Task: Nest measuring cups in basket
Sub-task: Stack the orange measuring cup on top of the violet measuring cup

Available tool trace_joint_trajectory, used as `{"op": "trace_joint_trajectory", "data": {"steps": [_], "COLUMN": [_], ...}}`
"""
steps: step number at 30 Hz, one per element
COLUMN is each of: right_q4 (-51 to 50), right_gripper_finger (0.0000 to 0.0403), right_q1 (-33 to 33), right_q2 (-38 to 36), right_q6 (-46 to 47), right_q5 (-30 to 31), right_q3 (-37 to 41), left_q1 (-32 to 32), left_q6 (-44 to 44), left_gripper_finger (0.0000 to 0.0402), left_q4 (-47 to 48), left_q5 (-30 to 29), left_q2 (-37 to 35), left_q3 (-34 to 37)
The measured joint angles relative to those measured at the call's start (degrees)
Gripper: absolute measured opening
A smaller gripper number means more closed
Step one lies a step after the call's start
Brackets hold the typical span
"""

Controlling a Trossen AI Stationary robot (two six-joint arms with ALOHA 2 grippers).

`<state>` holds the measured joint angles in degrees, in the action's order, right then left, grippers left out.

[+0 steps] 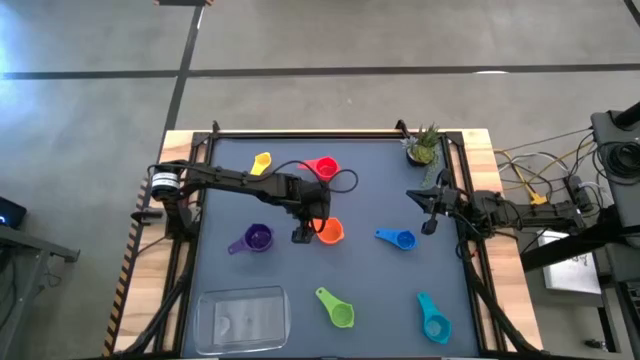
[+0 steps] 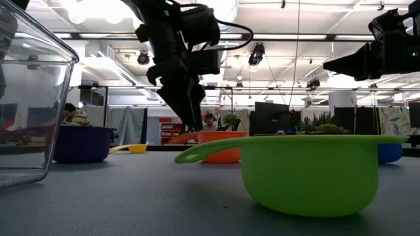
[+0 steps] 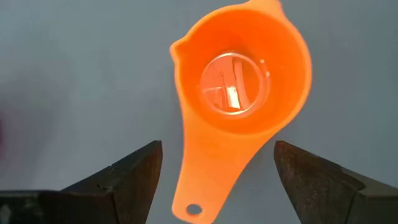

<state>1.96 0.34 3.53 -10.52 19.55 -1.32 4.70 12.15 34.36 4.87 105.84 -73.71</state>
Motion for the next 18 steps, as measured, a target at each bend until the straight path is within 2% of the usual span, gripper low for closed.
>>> {"op": "trace_joint_trajectory", "data": {"steps": [5,18], "right_q4": [0.0,0.0], "right_gripper_finger": [0.0009,0.0009], "right_q1": [0.02,0.0], "right_q2": [0.0,0.0], "right_q6": [0.0,0.0], "right_q5": [-0.01,-0.02], "right_q3": [0.0,0.0], "left_q1": [-1.21,-1.17], "left_q6": [0.22,0.36], "left_gripper_finger": [0.0283,0.0283], "left_q4": [-0.37,-5.78], "left_q5": [-4.11,-4.36], "left_q2": [0.0,0.0], "left_q3": [0.02,5.91]}}
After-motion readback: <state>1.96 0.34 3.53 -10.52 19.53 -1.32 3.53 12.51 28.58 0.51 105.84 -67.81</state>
